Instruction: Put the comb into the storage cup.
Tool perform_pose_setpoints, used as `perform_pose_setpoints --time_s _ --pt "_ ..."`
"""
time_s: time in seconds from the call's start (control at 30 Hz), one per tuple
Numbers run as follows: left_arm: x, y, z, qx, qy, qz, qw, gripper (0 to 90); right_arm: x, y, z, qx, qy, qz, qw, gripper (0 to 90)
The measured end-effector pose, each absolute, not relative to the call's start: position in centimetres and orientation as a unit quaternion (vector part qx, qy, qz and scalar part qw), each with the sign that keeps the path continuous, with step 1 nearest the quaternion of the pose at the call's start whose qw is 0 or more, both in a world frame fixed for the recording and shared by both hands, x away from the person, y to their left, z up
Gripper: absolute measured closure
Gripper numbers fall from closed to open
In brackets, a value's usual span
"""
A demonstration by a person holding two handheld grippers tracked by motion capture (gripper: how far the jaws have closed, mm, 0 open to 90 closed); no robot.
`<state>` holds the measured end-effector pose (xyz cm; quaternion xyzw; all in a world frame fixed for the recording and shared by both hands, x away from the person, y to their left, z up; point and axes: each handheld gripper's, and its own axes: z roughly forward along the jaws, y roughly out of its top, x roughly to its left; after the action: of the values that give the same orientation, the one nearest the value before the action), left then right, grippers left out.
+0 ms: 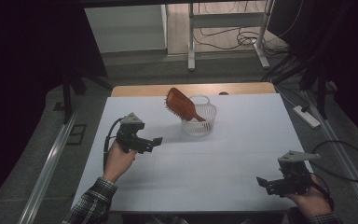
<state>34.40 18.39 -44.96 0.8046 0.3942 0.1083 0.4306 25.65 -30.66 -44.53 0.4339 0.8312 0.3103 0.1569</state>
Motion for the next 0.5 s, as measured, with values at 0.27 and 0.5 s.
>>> perform_pose_setpoints --time_s 0.27,0.5 --pt "33.6 18.5 -44.8 0.808 0.390 0.113 0.427 0.0 25.6 -30.7 -44.5 0.434 0.831 0.310 0.158 0.0" --pt "32.8 18.7 -44.9 0.809 0.389 0.117 0.424 0.0 25.6 -30.7 -44.5 0.435 0.830 0.310 0.158 0.0"
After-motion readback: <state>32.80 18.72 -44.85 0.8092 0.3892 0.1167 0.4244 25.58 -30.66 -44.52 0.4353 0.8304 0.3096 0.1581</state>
